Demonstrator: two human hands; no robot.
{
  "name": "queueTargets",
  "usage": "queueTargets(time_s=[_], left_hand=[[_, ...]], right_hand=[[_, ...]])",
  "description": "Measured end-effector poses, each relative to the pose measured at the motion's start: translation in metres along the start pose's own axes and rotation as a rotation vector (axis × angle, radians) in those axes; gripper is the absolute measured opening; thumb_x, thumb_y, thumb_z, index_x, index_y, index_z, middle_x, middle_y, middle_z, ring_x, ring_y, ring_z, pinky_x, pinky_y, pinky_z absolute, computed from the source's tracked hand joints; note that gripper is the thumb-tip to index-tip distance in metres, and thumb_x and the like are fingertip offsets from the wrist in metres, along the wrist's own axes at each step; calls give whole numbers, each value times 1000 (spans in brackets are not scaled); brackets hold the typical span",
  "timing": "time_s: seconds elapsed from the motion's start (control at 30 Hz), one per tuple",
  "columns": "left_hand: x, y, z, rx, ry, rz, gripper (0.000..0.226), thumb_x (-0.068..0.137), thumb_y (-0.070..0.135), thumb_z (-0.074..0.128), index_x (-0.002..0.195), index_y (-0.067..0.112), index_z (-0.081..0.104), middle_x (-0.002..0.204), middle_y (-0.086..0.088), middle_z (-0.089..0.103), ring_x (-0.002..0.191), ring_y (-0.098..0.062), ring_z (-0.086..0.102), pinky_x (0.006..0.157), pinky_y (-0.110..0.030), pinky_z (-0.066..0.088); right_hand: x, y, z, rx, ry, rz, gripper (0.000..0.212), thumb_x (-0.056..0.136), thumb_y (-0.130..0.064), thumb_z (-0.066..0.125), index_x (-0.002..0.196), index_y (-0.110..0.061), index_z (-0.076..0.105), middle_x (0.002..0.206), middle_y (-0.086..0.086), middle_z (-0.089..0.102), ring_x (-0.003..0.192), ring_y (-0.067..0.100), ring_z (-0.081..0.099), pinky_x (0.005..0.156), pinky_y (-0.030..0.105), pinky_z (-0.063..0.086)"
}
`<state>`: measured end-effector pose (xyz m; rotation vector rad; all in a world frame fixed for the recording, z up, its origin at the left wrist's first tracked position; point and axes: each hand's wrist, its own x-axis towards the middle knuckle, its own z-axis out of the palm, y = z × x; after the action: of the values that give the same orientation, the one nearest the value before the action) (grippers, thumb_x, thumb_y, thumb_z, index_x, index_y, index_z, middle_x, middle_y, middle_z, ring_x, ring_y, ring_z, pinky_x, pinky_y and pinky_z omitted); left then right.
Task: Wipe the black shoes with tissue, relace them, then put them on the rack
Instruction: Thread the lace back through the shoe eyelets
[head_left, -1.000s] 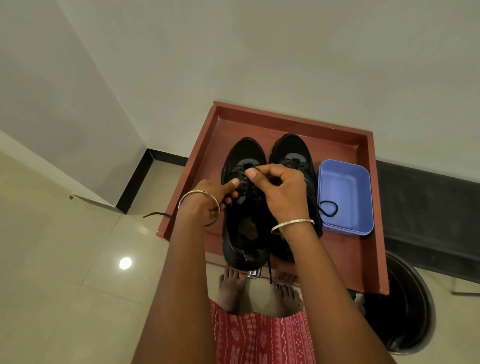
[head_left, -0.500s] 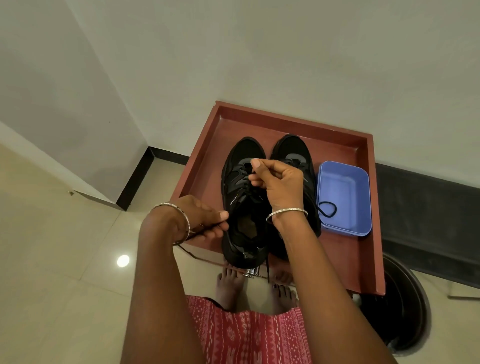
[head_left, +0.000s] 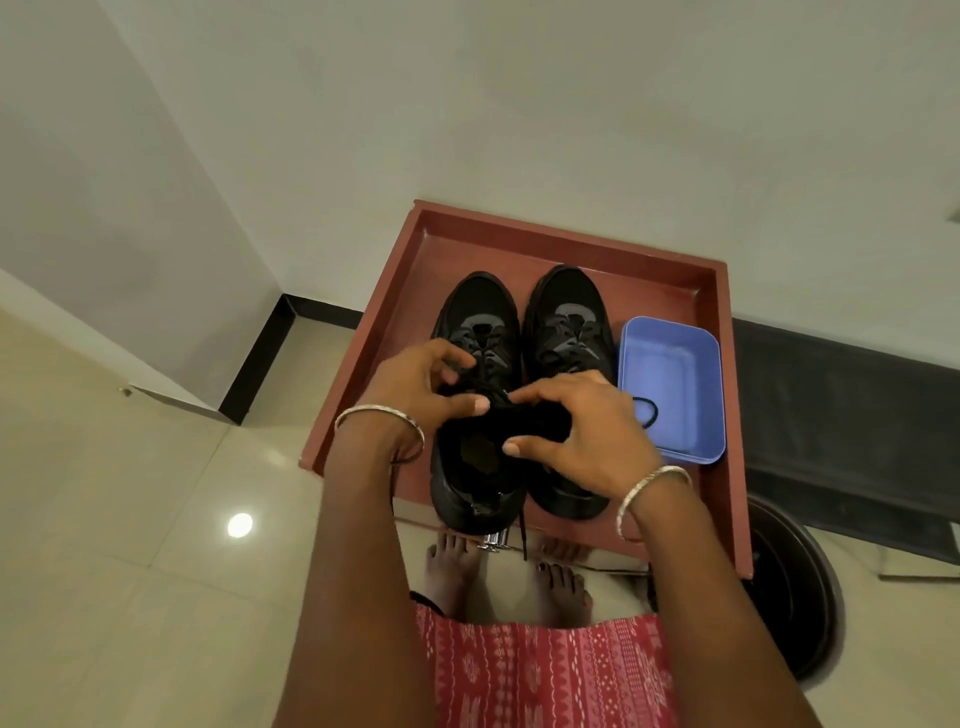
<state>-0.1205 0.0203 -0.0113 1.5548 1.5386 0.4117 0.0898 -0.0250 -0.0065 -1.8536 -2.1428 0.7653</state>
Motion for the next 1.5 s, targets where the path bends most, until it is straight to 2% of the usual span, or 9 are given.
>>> queueTargets(time_s=[0.13,0.3,0.5,0.67,0.8,1.03,1.17,1.33,1.5], left_hand=[[-3,3,17,124,98,-1,67,69,21,89,125,25,52,99,4,55,92,-17,56,80,-29,44],[-15,-8,25,51,208,-35,61,74,25,86,124,25,53,88,4,57,82,-14,59,76,-33,50],[-45,0,45,146,439,-25,43,80,23,81,113,18,53,115,-3,55,105,-24,56,84,-35,49],[-76,6,58,138,460,-36,10,89,27,70,94,22,63,103,0,55,99,-25,59,76,-30,40],[-99,10,66,150,313,-15,26,89,47,66,101,24,70,116,-2,54,107,-28,57,84,-31,43],[-107,19,78,325,188,-90,59,76,44,81,123,18,58,146,-7,29,118,-35,53,95,-43,52],[-92,16,91,356,271,-103,50,76,37,82,115,15,60,139,-12,33,107,-38,57,84,-46,55],[-82,7,104,351,358,-121,40,79,35,77,113,18,62,147,-12,32,109,-39,55,76,-43,52],[-73,2,104,314,367,-120,41,73,34,82,107,20,66,147,-10,33,107,-40,56,77,-43,54]], right_hand=[[20,-6,4,93,286,47,4,86,-34,75,88,-32,73,87,-14,71,99,14,60,90,39,45],[26,-5,16,356,514,265,11,85,-26,77,82,-17,71,70,-8,65,71,14,64,70,35,55],[-16,0,28,290,467,314,11,90,-5,65,95,-13,69,83,2,72,84,24,68,72,33,54],[-79,-16,30,38,469,220,13,83,-11,71,94,-18,73,102,2,71,105,28,57,86,40,45],[-100,-18,40,-3,461,220,44,78,-7,73,121,-15,65,116,8,64,108,35,57,87,46,50],[-91,-12,45,-42,343,363,56,84,-24,75,135,-19,53,141,9,43,124,35,44,101,42,45],[-81,-3,57,39,347,367,61,76,-25,82,132,-20,56,144,10,40,124,36,46,99,44,44],[-56,-2,59,-80,615,218,39,79,-46,63,113,-28,69,136,-2,53,131,24,42,99,47,30],[-19,-8,51,-222,476,244,24,79,-37,75,100,-26,75,130,0,53,129,27,40,98,48,25]])
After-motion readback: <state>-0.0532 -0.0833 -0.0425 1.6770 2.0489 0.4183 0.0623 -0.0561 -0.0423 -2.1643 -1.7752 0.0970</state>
